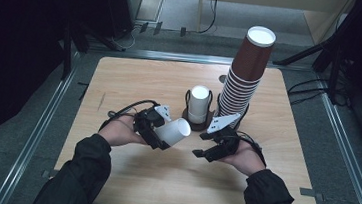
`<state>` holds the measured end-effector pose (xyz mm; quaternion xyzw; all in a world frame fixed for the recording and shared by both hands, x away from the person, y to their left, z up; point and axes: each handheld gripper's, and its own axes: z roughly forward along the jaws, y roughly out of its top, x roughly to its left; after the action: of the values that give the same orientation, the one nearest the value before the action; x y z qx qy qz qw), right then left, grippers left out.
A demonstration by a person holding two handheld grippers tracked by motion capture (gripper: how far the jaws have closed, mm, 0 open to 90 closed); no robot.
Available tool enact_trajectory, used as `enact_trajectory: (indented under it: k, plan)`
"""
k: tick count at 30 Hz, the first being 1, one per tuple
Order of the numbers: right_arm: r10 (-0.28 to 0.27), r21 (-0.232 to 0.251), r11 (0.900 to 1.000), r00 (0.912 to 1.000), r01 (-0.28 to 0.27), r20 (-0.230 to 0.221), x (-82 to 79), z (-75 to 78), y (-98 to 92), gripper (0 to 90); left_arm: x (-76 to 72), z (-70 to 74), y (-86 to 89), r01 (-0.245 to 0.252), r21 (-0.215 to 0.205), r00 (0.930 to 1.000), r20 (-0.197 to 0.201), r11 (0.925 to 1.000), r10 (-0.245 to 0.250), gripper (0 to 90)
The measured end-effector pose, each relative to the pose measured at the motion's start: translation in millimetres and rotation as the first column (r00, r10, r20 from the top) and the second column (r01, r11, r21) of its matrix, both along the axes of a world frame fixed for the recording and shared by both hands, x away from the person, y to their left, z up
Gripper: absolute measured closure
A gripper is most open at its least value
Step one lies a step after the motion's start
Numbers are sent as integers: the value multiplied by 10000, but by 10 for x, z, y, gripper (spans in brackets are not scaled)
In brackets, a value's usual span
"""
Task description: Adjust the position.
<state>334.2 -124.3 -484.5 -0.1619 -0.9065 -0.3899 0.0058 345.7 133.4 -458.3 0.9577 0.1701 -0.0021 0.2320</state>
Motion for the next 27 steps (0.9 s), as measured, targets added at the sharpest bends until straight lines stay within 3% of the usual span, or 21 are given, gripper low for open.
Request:
enact_trajectory:
  k: [6,12,18,27]
  plan:
    - [136,305,9994,9996,-144,262,-19,32,31,274,-11,-47,-77,108,283,9999,-115,9995,-105,264]
    - [350,519,9980,9991,-362,244,-32,54,64,258,-40,-89,-159,229,432,9995,-224,9988,-220,264]
    - [573,757,9953,9978,-596,322,-48,77,78,247,-97,-126,-278,632,756,9977,-302,9951,-610,264]
    - [859,841,9925,9957,-887,361,-77,94,136,239,-162,-156,-381,963,859,9949,-396,9916,-932,264]
